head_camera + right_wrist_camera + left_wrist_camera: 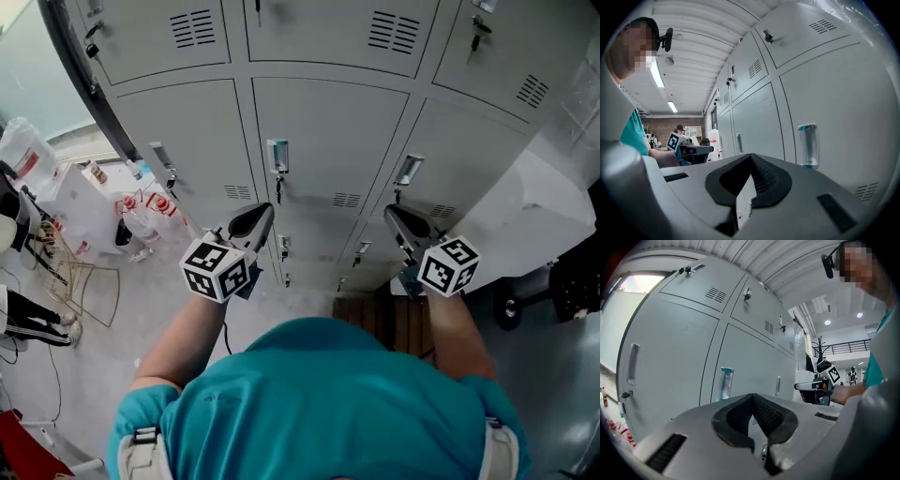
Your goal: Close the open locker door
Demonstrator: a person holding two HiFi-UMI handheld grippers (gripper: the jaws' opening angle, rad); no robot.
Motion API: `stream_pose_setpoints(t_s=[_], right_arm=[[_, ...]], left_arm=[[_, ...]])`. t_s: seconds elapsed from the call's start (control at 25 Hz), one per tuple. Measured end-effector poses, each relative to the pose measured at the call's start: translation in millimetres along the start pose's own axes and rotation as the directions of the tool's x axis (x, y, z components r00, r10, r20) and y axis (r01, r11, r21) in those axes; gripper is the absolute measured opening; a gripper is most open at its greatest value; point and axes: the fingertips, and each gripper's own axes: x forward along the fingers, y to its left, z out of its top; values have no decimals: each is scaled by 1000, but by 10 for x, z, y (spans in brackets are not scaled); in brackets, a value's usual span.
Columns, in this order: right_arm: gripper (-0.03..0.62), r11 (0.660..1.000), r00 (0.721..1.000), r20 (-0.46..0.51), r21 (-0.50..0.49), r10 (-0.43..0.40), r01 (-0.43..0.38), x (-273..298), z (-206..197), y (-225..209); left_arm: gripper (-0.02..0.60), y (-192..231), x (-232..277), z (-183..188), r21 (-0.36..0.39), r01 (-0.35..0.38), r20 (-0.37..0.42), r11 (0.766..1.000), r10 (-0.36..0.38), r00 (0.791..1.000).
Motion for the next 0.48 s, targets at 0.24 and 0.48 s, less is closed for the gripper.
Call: stream_pose_setpoints(t_s=[0.24, 0.48], right_arm=[[-2, 1000, 1000, 28, -21, 10, -9, -212, 341, -156], [-2, 1000, 999, 43, -12, 15, -15, -274, 454, -183]], left_arm=[[3, -200, 73, 296, 11, -44, 19, 999, 43, 999], [3, -296, 70, 444, 10, -57, 31, 998, 57, 998]])
